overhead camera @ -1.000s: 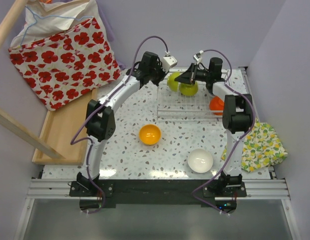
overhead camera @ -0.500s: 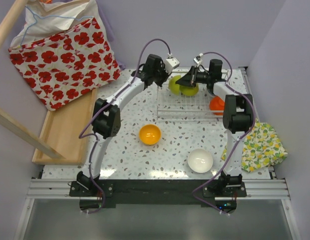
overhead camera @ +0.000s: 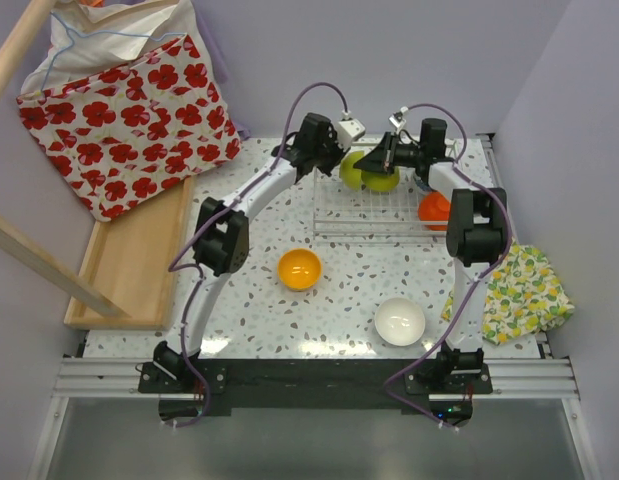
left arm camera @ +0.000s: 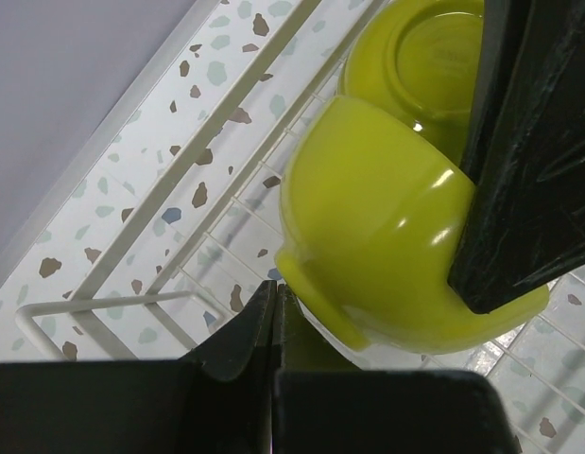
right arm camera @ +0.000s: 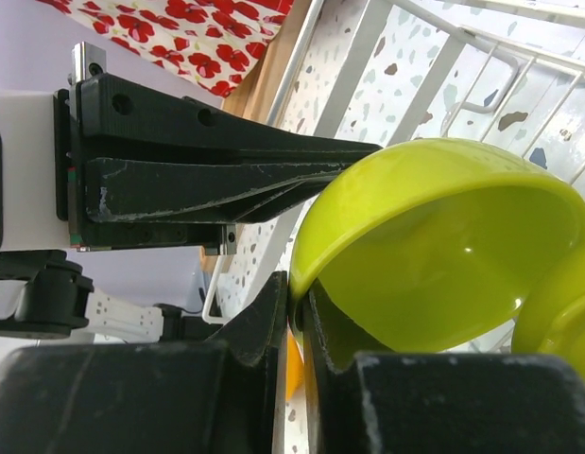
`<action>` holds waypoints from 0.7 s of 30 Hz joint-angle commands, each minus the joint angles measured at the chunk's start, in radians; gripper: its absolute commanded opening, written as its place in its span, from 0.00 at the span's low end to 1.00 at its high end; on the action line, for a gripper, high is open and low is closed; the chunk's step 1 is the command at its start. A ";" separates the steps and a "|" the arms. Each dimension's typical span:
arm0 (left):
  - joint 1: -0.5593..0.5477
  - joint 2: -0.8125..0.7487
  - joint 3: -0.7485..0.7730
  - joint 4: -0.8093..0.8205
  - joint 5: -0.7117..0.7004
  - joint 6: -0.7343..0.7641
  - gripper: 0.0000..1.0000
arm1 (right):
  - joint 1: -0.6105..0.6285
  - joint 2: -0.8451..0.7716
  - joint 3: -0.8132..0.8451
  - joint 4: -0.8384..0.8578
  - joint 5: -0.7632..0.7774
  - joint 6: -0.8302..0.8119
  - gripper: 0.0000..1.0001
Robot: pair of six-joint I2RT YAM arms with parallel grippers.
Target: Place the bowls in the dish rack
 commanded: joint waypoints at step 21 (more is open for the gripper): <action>-0.049 0.045 0.090 0.074 0.040 -0.057 0.00 | -0.136 -0.143 0.101 -0.384 0.287 -0.366 0.42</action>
